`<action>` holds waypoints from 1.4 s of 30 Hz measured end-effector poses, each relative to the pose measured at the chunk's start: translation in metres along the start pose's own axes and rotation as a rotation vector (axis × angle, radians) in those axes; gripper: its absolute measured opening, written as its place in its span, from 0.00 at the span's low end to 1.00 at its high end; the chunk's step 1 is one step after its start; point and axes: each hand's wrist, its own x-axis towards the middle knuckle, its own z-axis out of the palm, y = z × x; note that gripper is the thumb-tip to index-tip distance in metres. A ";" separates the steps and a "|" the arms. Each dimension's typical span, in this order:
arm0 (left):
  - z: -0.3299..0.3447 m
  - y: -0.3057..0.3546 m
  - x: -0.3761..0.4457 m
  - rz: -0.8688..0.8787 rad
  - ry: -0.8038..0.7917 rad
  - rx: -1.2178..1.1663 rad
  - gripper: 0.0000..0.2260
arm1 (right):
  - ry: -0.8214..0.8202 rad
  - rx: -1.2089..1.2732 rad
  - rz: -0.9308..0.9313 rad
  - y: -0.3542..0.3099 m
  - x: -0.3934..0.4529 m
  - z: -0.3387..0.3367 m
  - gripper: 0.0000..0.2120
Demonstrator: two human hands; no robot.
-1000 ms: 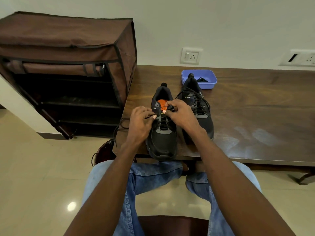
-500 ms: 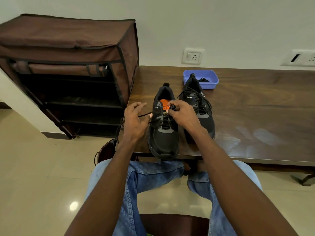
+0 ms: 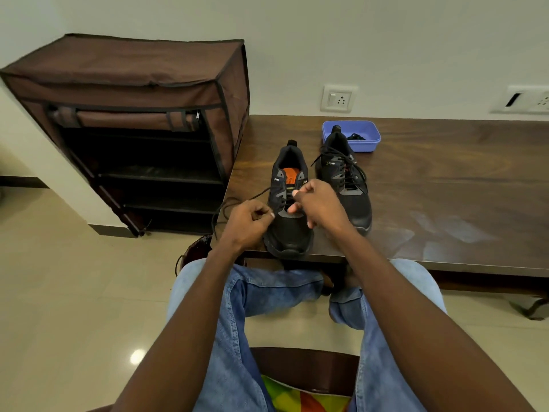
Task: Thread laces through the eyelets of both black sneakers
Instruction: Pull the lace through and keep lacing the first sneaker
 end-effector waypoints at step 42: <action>0.009 0.020 0.029 0.116 -0.067 -0.229 0.09 | -0.138 0.272 -0.083 0.002 0.012 -0.029 0.05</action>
